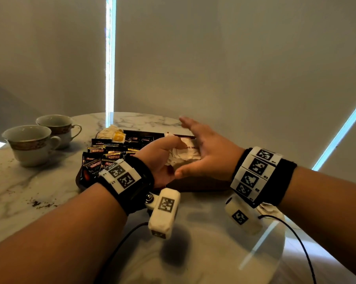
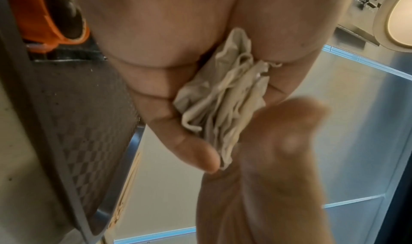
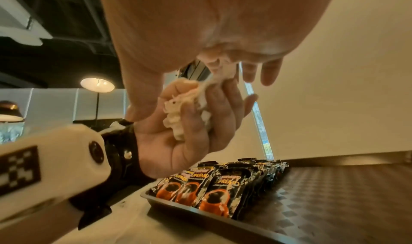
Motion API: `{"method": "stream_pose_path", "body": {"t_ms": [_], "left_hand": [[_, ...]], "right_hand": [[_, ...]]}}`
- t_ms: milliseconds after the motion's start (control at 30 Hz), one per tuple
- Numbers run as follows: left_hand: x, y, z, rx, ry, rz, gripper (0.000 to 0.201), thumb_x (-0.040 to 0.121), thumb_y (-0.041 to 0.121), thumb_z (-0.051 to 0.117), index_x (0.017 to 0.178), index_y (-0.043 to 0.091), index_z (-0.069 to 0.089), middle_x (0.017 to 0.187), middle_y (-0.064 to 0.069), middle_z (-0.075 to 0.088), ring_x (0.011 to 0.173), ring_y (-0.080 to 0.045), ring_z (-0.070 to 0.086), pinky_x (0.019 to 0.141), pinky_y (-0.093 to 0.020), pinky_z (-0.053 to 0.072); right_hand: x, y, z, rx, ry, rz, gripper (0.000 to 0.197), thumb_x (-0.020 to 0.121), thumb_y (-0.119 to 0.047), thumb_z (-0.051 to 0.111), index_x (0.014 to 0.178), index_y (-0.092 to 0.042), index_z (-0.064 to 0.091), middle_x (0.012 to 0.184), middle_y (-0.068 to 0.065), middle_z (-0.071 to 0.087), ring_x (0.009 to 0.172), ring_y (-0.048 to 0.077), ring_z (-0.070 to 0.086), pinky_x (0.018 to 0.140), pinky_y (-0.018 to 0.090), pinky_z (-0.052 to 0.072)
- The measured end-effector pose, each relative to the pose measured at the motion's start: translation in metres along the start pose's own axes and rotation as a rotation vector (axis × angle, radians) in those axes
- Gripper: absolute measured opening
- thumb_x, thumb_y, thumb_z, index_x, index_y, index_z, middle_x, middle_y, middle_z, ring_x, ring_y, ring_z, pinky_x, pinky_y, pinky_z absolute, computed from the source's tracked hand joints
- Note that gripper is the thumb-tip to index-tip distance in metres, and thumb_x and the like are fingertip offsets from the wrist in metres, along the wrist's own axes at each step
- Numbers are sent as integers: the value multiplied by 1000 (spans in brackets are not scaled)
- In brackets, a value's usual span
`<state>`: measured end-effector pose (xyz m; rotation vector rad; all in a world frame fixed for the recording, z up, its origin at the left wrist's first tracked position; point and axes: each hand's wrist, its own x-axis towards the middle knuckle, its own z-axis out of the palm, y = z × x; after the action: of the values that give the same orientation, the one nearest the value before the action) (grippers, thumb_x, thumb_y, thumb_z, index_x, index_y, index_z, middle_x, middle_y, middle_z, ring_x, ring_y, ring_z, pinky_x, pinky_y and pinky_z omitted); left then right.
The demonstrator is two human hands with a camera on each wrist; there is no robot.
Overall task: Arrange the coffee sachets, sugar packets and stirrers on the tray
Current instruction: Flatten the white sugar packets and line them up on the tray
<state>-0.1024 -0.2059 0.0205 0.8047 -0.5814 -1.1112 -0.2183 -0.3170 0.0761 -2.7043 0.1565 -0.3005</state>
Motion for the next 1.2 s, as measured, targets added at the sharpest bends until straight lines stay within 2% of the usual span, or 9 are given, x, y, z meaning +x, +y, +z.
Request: {"method": "stream_pose_path", "body": {"t_ms": [133,467,567,733,833,900,1000,1100,1200], "left_hand": [[-2,1,1,-50,-107,27,35,82,26,58,106,4,69,94,-13,69,85,-26,69,70,-33,58],[2,8,-11,-97,-161,27,63,79,43,65,127,2,61,115,-18,65,107,-32,64,99,-48,50],[0,8,-12,-25,-207,0,70,78,34,67,138,2,54,116,-19,64,107,-34,64,97,-56,51],[3,9,-11,-30,-169,51,49,83,14,54,132,5,56,108,-18,62,95,-29,65,80,-38,55],[1,17,-16,-88,-15,97,48,85,10,50,132,9,59,102,-18,65,82,-26,68,65,-35,60],[-3,27,-20,-98,116,144,41,84,7,49,121,13,66,106,-20,65,81,-28,70,55,-31,60],[-9,40,-28,-135,212,196,23,78,8,53,95,12,68,120,-24,59,87,-34,70,53,-26,59],[-13,49,-34,-167,271,236,18,85,11,50,92,6,66,126,-28,57,94,-37,68,59,-26,60],[-14,55,-33,-197,268,265,17,78,15,60,90,4,65,121,-26,57,97,-38,67,62,-28,61]], "right_hand": [[9,-3,10,94,8,-91,51,74,-16,80,121,-29,63,104,-10,71,94,5,67,87,36,58],[16,-2,9,161,166,-129,40,77,-9,79,109,-28,63,93,-7,70,83,6,65,75,28,56],[20,-1,11,121,83,-149,33,78,-10,74,107,-22,66,92,-4,70,82,10,66,76,38,56],[24,-2,12,-160,43,-118,66,66,-52,74,127,-37,56,124,-4,52,117,18,48,100,46,46],[25,-1,9,94,112,85,108,66,-70,69,155,-32,22,150,1,28,138,21,30,116,43,33],[32,12,12,197,186,230,94,76,-64,58,155,-28,22,153,6,30,135,23,38,113,40,37],[30,26,16,-80,-134,475,44,105,-27,42,147,-15,45,148,12,46,134,29,46,111,34,37],[21,26,25,-271,-456,489,44,106,-36,40,139,-11,56,143,12,54,131,29,50,107,34,38],[25,22,32,-335,-585,433,45,109,-36,35,151,-23,41,157,1,40,144,23,37,116,31,25]]}}
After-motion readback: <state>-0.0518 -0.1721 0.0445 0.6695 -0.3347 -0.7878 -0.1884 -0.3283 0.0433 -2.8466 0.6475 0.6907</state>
